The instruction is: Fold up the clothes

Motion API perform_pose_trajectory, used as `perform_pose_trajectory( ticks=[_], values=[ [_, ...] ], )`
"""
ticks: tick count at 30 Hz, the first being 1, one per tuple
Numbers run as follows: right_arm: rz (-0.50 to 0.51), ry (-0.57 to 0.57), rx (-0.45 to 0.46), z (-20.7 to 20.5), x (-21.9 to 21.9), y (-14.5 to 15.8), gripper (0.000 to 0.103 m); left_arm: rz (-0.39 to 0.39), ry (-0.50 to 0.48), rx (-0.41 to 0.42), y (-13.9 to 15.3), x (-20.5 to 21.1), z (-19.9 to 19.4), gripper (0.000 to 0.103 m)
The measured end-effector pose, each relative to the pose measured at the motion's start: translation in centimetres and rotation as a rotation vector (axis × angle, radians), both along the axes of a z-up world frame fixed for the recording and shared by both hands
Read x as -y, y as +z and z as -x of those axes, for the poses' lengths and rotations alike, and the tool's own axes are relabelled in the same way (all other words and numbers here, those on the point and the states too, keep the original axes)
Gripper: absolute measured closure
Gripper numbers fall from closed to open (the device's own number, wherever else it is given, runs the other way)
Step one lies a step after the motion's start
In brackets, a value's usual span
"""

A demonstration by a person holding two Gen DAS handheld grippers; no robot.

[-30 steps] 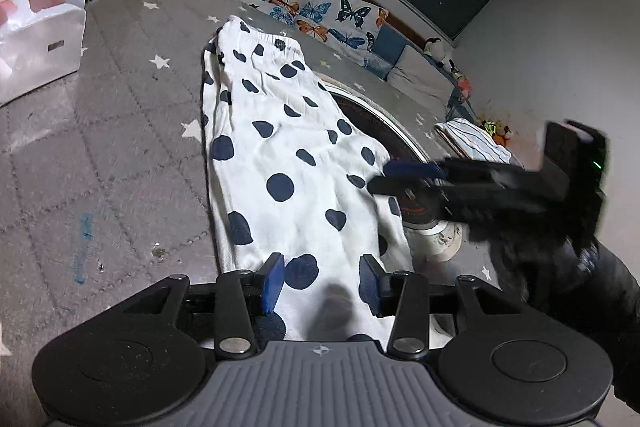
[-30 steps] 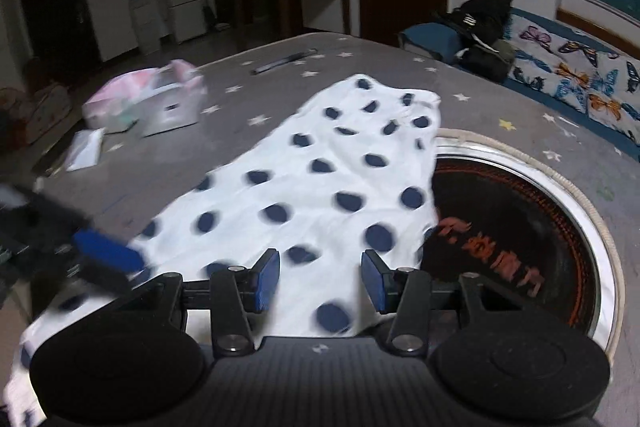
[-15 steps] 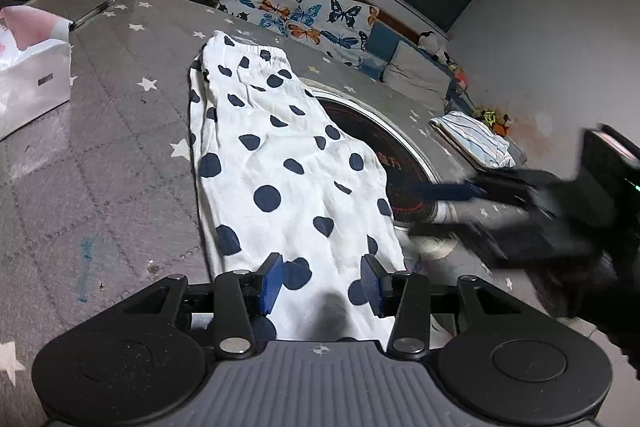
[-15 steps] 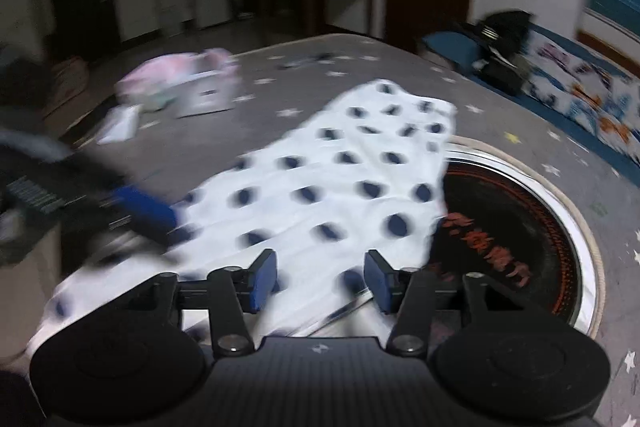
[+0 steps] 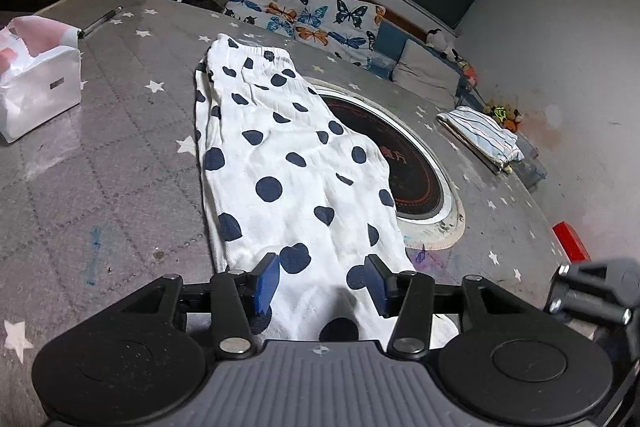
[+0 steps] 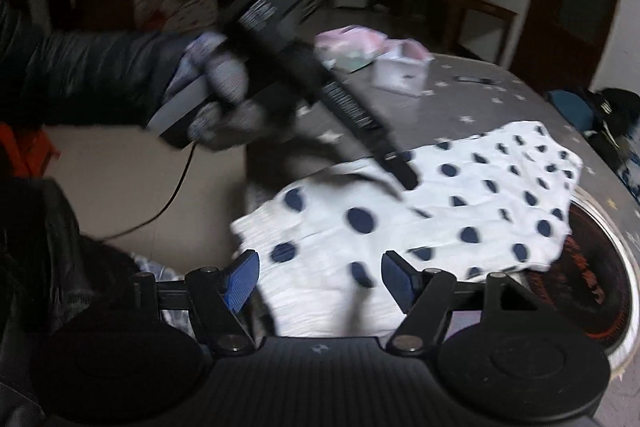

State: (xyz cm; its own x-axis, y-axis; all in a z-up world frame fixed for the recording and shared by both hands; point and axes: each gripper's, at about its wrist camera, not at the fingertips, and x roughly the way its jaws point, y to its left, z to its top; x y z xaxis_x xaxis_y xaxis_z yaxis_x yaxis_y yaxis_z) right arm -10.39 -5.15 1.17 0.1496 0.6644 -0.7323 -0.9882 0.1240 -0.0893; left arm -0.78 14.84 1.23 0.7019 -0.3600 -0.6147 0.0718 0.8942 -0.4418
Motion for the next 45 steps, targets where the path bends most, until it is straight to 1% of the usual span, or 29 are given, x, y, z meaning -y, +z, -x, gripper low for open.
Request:
perform_pose_trajectory(
  ticks=[5, 10, 13, 17, 20, 23, 24, 28, 30, 33, 37, 40, 42, 44, 45],
  values=[
    [0.049, 0.047, 0.038, 1.0, -1.4, -2.0, 0.034, -0.003, 0.000, 0.018, 0.4, -0.1, 0.9, 0.048],
    [0.068, 0.027, 0.069, 1.3, -1.8, -2.5, 0.034, -0.001, 0.000, 0.023, 0.5, -0.4, 1.7, 0.047],
    [0.062, 0.022, 0.011, 0.8, -1.7, -2.5, 0.034, 0.008, -0.006, 0.014, 0.2, -0.3, 2.0, 0.047],
    [0.052, -0.001, -0.031, -0.5, -1.2, -1.7, 0.034, 0.020, -0.004, 0.001, -0.4, -0.3, 1.6, 0.047],
    [0.021, -0.034, -0.069, -2.1, -0.8, -0.6, 0.033, 0.033, 0.001, -0.007, -0.9, -0.6, 1.1, 0.047],
    [-0.028, -0.066, -0.127, -4.2, -0.4, 0.6, 0.033, 0.041, -0.001, -0.013, -1.1, -0.8, 0.7, 0.047],
    [-0.049, -0.059, -0.169, -5.0, -0.1, 0.8, 0.033, 0.042, -0.003, -0.015, -1.2, -0.8, 0.6, 0.047],
    [-0.055, -0.094, -0.202, -6.2, 0.0, 1.0, 0.033, 0.045, -0.010, -0.018, -1.3, -1.0, 0.6, 0.047],
    [-0.042, -0.099, -0.196, -6.2, -0.1, 0.6, 0.033, 0.032, -0.014, -0.015, -1.1, -0.7, 0.7, 0.047],
    [-0.027, -0.079, -0.174, -5.1, -0.3, -0.1, 0.033, 0.010, -0.019, -0.008, -0.7, -0.3, 0.9, 0.047],
    [-0.007, -0.004, -0.122, -2.9, -0.6, -0.6, 0.033, 0.000, -0.025, 0.004, -0.3, 0.0, 1.6, 0.047],
    [0.022, 0.048, -0.070, -1.2, -1.2, -1.6, 0.033, -0.003, -0.021, 0.009, 0.1, 0.0, 2.2, 0.047],
    [0.042, 0.058, -0.013, -0.4, -1.7, -2.4, 0.034, -0.005, -0.025, 0.017, 0.4, 0.1, 2.8, 0.047],
    [0.057, 0.059, 0.055, 0.4, -2.2, -3.2, 0.038, -0.010, -0.039, 0.028, 0.8, 0.4, 3.8, 0.047],
    [0.057, 0.055, 0.071, 0.5, -2.3, -3.3, 0.041, -0.014, -0.048, 0.034, 1.0, 0.5, 4.4, 0.046]
  ],
)
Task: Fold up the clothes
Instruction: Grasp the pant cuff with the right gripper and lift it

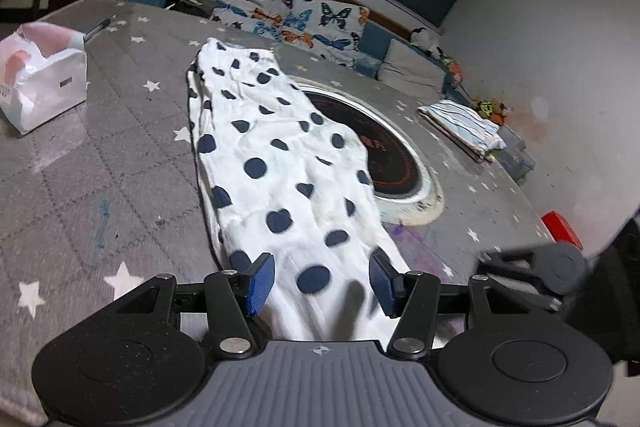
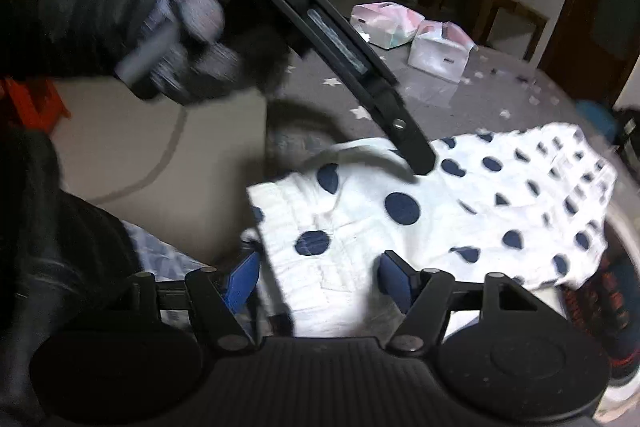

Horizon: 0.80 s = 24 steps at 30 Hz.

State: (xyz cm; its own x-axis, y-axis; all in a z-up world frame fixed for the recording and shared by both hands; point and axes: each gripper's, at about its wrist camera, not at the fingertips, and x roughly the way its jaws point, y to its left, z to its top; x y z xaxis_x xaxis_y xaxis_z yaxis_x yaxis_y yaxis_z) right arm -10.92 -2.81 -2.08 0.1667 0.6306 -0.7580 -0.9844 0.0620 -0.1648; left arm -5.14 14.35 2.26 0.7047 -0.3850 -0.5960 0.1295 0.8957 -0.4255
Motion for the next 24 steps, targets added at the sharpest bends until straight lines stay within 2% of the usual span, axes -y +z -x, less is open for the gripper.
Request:
perform_pose_trajectory(
  ticks=[2, 3, 7, 11, 13, 15, 20, 24],
  values=[
    [-0.004, -0.008, 0.023, 0.2, -0.3, -0.1, 0.044, -0.007, -0.019, 0.015, 0.4, 0.2, 1.3, 0.045],
    [-0.006, -0.011, 0.035, 0.2, -0.4, -0.2, 0.051, -0.011, -0.028, 0.023, 0.6, 0.3, 1.9, 0.045],
    [-0.060, -0.065, -0.049, -0.9, -0.2, 1.0, 0.069, -0.030, -0.073, 0.060, 1.2, 0.6, 4.4, 0.042],
    [-0.119, -0.148, -0.144, -3.1, 0.5, 2.4, 0.078, -0.083, -0.139, 0.114, 1.6, 1.3, 6.7, 0.034],
    [-0.143, -0.189, -0.190, -4.2, 0.8, 2.8, 0.083, -0.146, -0.162, 0.137, 1.3, 2.1, 7.3, 0.034],
    [-0.161, -0.221, -0.227, -5.1, 1.2, 3.0, 0.084, -0.216, -0.181, 0.158, 0.9, 3.0, 7.8, 0.034],
    [-0.168, -0.231, -0.275, -5.7, 1.3, 2.8, 0.084, -0.460, -0.215, 0.267, -0.6, 6.0, 8.4, 0.034],
    [-0.162, -0.212, -0.279, -5.1, 1.3, 2.7, 0.084, -0.552, -0.222, 0.344, -1.3, 7.4, 8.1, 0.034]
  ],
)
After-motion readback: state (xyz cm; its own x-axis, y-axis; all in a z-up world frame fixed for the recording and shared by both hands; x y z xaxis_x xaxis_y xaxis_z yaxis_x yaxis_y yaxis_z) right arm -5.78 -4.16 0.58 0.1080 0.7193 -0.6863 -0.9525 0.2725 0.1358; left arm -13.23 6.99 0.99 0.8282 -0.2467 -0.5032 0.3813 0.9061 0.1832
